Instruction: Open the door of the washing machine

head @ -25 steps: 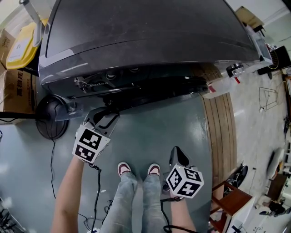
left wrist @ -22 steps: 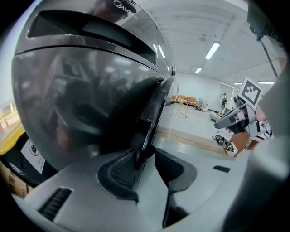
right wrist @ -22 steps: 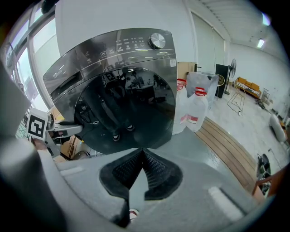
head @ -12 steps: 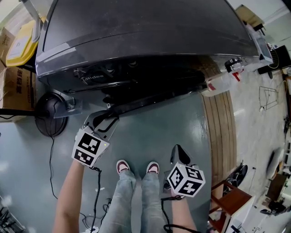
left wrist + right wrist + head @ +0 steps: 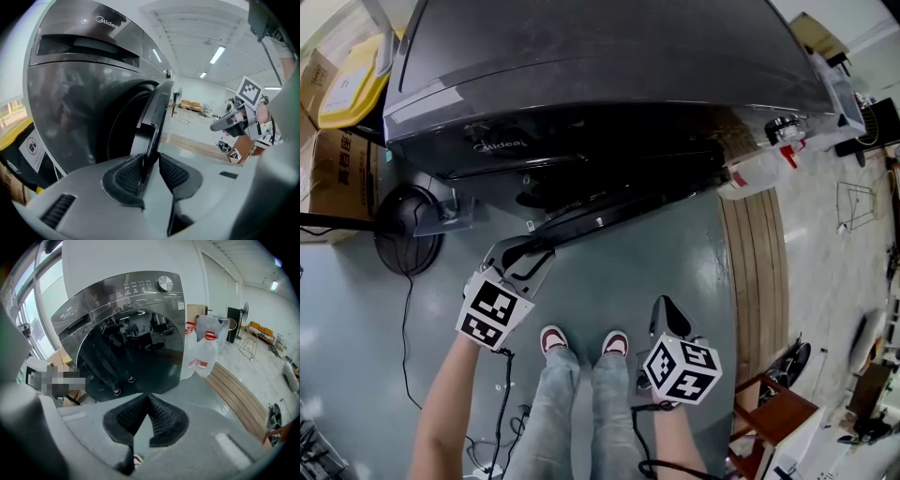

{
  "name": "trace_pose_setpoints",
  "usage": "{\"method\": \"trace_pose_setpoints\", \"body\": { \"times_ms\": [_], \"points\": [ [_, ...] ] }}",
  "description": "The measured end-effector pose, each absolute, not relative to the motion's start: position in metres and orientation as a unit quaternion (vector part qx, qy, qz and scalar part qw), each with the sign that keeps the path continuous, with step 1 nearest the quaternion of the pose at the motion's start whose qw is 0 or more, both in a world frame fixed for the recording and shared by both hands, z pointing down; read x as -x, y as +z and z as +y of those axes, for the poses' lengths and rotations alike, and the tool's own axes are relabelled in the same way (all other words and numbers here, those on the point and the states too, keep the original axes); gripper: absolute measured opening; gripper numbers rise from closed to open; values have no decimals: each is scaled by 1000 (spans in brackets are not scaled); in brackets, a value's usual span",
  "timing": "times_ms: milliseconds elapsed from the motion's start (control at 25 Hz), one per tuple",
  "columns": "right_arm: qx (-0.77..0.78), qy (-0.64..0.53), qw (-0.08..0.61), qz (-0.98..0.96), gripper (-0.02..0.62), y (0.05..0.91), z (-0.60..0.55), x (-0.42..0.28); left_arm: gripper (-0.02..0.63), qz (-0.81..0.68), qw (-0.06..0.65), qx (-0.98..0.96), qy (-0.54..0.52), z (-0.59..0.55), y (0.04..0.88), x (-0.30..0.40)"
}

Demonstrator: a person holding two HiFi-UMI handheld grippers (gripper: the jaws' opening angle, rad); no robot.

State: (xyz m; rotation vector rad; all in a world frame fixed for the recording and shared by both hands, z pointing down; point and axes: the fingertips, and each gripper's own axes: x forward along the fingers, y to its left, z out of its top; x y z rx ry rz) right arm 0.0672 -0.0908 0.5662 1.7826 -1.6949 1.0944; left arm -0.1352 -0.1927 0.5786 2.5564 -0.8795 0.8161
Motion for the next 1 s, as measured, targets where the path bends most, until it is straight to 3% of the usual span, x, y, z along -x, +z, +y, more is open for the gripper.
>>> {"method": "trace_pose_setpoints", "body": {
  "times_ms": [1000],
  "points": [
    [-649, 390, 217, -616, 5, 562, -50, -74, 87, -279, 173, -899, 291, -119, 582, 99]
  ]
}}
